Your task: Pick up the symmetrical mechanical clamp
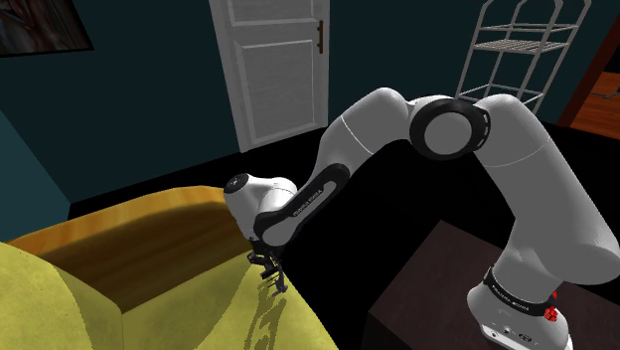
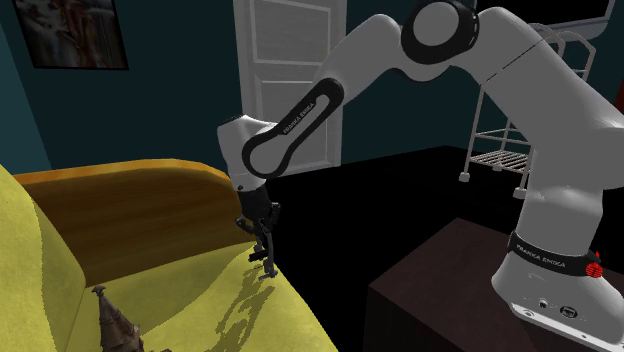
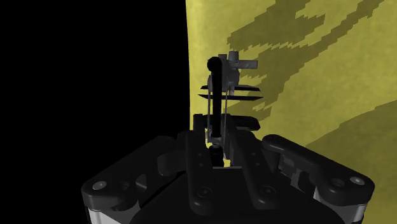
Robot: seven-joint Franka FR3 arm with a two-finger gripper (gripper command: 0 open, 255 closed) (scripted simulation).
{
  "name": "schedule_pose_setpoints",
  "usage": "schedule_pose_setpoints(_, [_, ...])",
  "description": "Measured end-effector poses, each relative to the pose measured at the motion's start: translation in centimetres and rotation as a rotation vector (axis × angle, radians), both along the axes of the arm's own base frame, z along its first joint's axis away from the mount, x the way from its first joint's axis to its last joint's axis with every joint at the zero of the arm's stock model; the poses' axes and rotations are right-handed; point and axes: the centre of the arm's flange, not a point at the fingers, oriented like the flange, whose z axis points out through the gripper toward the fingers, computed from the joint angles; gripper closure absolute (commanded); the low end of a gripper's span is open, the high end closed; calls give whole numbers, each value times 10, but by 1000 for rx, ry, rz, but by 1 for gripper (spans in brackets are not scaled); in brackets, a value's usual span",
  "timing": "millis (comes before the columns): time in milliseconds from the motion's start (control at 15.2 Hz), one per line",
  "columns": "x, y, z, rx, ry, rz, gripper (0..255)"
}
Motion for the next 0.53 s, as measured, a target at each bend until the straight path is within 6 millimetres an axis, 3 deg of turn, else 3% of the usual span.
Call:
schedule_pose_setpoints(132, [0,-1,2,0,0,0,255])
schedule_pose_setpoints(528, [0,-1,31,0,0,0,255])
